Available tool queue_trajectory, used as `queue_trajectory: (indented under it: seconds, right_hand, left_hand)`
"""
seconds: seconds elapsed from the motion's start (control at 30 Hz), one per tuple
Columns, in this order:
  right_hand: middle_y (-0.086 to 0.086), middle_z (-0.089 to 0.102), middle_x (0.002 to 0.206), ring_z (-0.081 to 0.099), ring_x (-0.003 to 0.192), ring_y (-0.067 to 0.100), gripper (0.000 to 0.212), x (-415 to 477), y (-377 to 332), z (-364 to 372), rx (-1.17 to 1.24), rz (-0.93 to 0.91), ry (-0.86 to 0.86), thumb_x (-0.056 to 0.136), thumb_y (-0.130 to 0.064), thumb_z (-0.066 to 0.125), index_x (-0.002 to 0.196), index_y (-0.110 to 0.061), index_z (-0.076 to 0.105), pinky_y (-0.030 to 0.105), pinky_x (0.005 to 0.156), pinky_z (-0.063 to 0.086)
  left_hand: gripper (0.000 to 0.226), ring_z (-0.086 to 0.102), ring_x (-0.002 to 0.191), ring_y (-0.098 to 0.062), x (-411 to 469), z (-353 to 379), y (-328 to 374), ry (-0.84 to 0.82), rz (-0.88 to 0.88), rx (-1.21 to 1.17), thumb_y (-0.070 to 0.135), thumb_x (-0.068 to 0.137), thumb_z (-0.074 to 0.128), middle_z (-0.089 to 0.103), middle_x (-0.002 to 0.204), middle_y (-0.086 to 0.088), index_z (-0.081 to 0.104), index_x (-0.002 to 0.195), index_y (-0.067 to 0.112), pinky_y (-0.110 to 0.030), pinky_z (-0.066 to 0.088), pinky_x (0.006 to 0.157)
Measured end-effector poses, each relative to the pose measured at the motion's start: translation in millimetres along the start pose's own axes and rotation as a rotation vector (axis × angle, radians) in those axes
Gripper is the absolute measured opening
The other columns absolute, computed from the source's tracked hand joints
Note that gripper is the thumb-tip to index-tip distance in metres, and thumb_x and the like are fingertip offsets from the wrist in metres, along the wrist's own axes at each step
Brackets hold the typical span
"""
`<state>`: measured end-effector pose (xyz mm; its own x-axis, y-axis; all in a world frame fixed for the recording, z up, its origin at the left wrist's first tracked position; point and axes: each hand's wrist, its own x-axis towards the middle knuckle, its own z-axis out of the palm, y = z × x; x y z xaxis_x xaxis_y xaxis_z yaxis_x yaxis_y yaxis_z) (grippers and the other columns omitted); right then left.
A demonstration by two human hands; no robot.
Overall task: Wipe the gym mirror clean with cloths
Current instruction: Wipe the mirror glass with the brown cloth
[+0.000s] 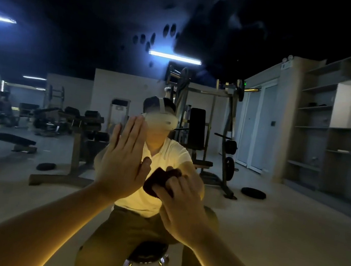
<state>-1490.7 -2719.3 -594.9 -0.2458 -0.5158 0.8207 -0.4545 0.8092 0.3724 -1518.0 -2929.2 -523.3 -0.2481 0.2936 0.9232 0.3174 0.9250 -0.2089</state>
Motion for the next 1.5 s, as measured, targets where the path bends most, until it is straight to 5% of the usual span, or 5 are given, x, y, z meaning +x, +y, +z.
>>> queue_trajectory:
  seconds: [0.27, 0.43, 0.83, 1.23, 1.5]
  right_hand:
    - [0.025, 0.053, 0.116, 0.056, 0.097, 0.04, 0.04, -46, 128, -49, -0.036, 0.842, 0.431, 0.094, -0.022, 0.048, 0.132, -0.009, 0.052, 0.045, 0.073, 0.051]
    - [0.026, 0.05, 0.127, 0.051, 0.112, 0.038, 0.04, -21, 78, -27, 0.102, 1.009, 0.502, 0.099, -0.016, 0.05, 0.137, -0.006, 0.051, 0.048, 0.084, 0.05]
    - [0.008, 0.046, 0.129, 0.054, 0.121, 0.032, 0.07, -33, -21, 12, 0.22, 0.393, 0.163, 0.083, -0.02, 0.079, 0.145, -0.024, 0.048, 0.044, 0.093, 0.056]
    - [0.018, 0.042, 0.132, 0.055, 0.113, 0.032, 0.051, -10, -50, 21, 0.226, 0.856, 0.363, 0.098, -0.025, 0.052, 0.148, -0.015, 0.042, 0.044, 0.081, 0.057]
    - [0.011, 0.048, 0.123, 0.055, 0.111, 0.027, 0.054, -12, -79, 41, 0.157, 0.29, 0.173, 0.092, -0.025, 0.061, 0.144, -0.019, 0.047, 0.044, 0.09, 0.057]
  left_hand:
    - [0.087, -0.002, 0.16, -0.033, 2, 5, 14, -0.019, -0.078, 0.082, 0.06, 0.104, 0.025, 0.0, 0.172, -0.019, 0.006, 0.164, 0.001, -0.059, 0.01, 0.128]
    - [0.086, -0.004, 0.16, -0.032, 0, 3, 17, -0.047, -0.108, 0.122, 0.063, 0.105, 0.015, -0.002, 0.172, -0.019, 0.002, 0.164, 0.002, -0.059, 0.011, 0.128]
    - [0.087, 0.008, 0.16, -0.031, -73, -3, 40, -0.011, -0.15, 0.032, 0.043, 0.099, 0.056, 0.011, 0.172, -0.016, 0.011, 0.165, 0.007, -0.059, 0.019, 0.126]
    - [0.089, 0.004, 0.161, -0.029, -93, 1, 17, -0.062, -0.159, -0.02, 0.047, 0.097, 0.058, 0.007, 0.173, -0.013, 0.017, 0.164, 0.005, -0.058, 0.018, 0.127]
    - [0.081, 0.011, 0.159, -0.037, -113, -3, -17, 0.087, -0.19, -0.024, 0.035, 0.098, 0.057, 0.012, 0.171, -0.022, 0.023, 0.161, -0.002, -0.054, 0.012, 0.129]
